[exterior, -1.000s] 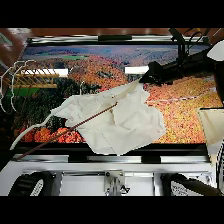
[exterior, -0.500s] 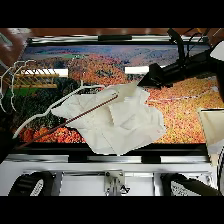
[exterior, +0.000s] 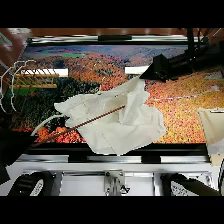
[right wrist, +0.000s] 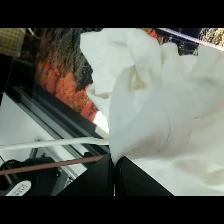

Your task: Fold the shirts.

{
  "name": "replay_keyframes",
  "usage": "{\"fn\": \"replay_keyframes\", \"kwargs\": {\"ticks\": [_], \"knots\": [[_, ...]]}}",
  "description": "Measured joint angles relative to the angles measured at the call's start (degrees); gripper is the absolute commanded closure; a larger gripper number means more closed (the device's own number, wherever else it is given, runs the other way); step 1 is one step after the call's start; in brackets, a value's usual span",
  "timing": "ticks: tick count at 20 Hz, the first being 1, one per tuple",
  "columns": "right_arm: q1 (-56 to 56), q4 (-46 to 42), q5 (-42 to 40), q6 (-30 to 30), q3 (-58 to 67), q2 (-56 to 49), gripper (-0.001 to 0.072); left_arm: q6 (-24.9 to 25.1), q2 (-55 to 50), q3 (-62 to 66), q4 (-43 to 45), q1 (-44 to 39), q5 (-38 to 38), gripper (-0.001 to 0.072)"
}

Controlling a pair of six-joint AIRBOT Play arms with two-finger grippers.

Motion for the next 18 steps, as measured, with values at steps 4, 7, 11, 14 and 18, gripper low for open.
{"fn": "replay_keyframes", "kwargs": {"ticks": [4,7,11,14,18], "knots": [[0.0,1.0,1.6,1.3,3.7,0.0,0.0637,1.7,0.0,-3.7,-2.5,0.0,5.3,0.0666],[0.0,2.8,2.7,2.3,6.4,0.0,0.0637,3.5,-0.5,-6.0,-4.0,0.0,10.4,0.0666],[0.2,4.6,3.1,4.2,9.8,0.0,0.0637,6.8,-1.7,-10.2,-9.6,0.0,15.2,0.0666],[1.9,5.8,3.0,5.3,11.8,0.0,0.0637,8.9,-2.3,-13.4,-12.9,-0.7,18.6,0.0666],[5.4,6.0,2.2,6.7,12.9,0.0,0.0637,10.1,-3.4,-16.6,-14.6,-3.6,21.8,0.0666]]}}
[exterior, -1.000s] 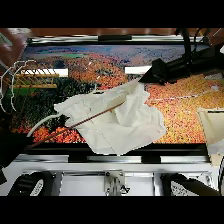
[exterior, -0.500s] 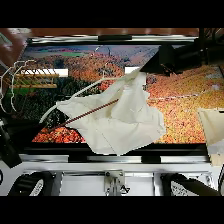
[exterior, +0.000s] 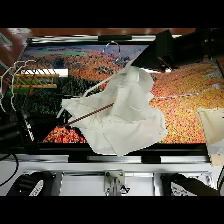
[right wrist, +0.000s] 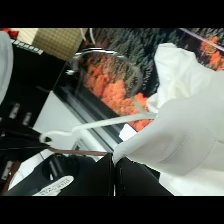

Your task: Fold the shirts.

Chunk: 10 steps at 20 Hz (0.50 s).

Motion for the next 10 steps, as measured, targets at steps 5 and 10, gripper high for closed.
{"fn": "replay_keyframes", "kwargs": {"ticks": [5,10], "knots": [[3.6,-0.2,0.0,0.7,0.3,0.0,0.0637,0.4,-1.9,-1.9,-0.7,-2.7,5.1,0.0666],[5.6,-2.7,2.6,2.4,0.4,0.0,0.0637,0.4,-3.7,-2.4,-1.7,-4.2,10.4,0.0666]]}}
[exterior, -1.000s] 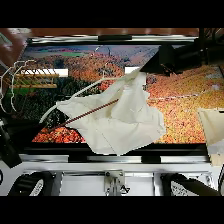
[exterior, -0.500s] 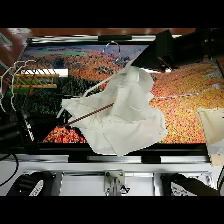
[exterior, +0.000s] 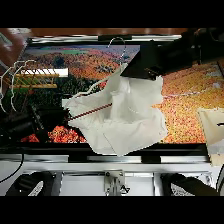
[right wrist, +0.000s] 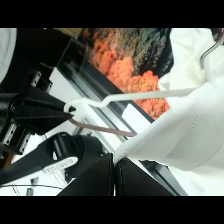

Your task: Fold the shirts.

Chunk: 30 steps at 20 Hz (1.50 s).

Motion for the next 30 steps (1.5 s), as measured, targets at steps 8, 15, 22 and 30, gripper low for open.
{"fn": "replay_keyframes", "kwargs": {"ticks": [8,15,22,30], "knots": [[2.5,-12.3,7.1,3.9,0.0,0.0,0.0197,0.5,-2.7,-0.1,-0.5,-5.1,6.6,0.0666],[-3.7,-20.2,9.5,0.7,0.1,0.6,0.0084,1.3,-3.4,-0.1,-0.5,-5.9,9.5,0.0666],[-18.0,-30.2,9.2,-13.4,0.1,-4.3,0.0084,1.7,-5.3,-0.1,-0.5,-6.0,10.3,0.0666],[-13.8,-7.7,-2.0,-8.4,-2.6,-14.5,0.0085,1.4,-6.3,0.2,-0.6,-5.7,11.7,0.0666]]}}
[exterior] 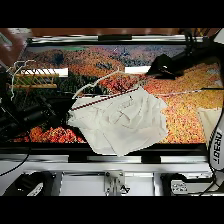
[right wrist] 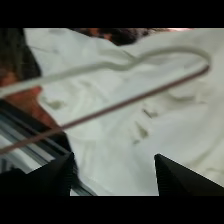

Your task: Fold the shirts.

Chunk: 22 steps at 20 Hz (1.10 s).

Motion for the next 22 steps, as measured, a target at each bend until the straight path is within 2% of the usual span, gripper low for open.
{"fn": "replay_keyframes", "kwargs": {"ticks": [4,8,11,14,17,22], "knots": [[3.7,14.0,-8.5,1.0,-0.6,-1.2,0.0085,-0.2,-0.1,0.0,0.0,0.0,0.1,0.0666],[7.5,19.4,-9.7,2.6,-0.7,-1.3,0.0085,0.1,-0.1,0.0,0.0,0.0,0.2,0.0666],[9.0,20.3,-9.7,3.7,-0.7,0.2,0.0086,0.5,-0.1,0.0,0.0,0.0,0.2,0.0666],[9.9,16.4,-8.6,6.1,-1.6,3.1,0.0085,1.0,-0.1,0.0,0.0,0.0,0.2,0.0666],[10.5,13.5,-9.2,8.3,-8.7,8.0,0.0085,1.6,-0.1,0.0,0.0,0.0,0.2,0.0666],[13.7,17.9,-26.8,8.3,-26.6,15.6,0.0085,2.3,-0.1,0.0,0.0,0.0,0.2,0.0666]]}}
